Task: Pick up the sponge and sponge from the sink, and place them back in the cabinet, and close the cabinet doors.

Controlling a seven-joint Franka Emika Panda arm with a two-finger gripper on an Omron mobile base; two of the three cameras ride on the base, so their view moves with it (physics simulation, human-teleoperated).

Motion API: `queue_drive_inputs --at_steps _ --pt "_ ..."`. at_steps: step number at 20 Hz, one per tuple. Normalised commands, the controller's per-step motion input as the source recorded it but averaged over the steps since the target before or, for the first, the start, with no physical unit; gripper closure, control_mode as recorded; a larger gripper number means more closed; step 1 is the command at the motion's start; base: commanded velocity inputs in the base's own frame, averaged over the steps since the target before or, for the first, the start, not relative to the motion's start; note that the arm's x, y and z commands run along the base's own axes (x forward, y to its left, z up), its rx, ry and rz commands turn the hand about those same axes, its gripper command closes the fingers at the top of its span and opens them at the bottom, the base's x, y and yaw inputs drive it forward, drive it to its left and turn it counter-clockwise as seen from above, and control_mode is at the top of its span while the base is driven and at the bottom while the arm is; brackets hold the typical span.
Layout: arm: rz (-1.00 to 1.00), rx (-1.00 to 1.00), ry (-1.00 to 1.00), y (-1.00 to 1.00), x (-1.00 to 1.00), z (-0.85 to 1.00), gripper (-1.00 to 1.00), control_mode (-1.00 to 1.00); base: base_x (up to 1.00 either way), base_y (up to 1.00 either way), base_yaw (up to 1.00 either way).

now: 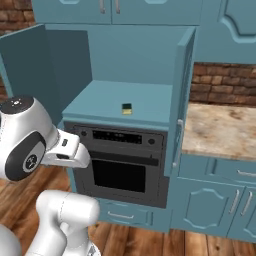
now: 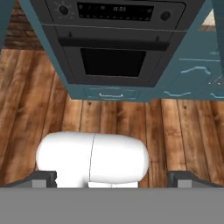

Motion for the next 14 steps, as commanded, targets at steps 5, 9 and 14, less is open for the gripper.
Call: queue_drive_inputs --at_steps 5,9,14 --pt "0.0 0.0 0.0 0.0 0.0 0.0 -1.0 1.0 -0.66 0.0 0.0" --pt "0.0 0.0 0.0 0.0 0.0 0.0 -1.0 1.0 -0.65 0.0 0.0" --pt "0.0 0.0 0.0 0.0 0.0 0.0 -1.0 1.0 -0.47 0.0 -0.03"
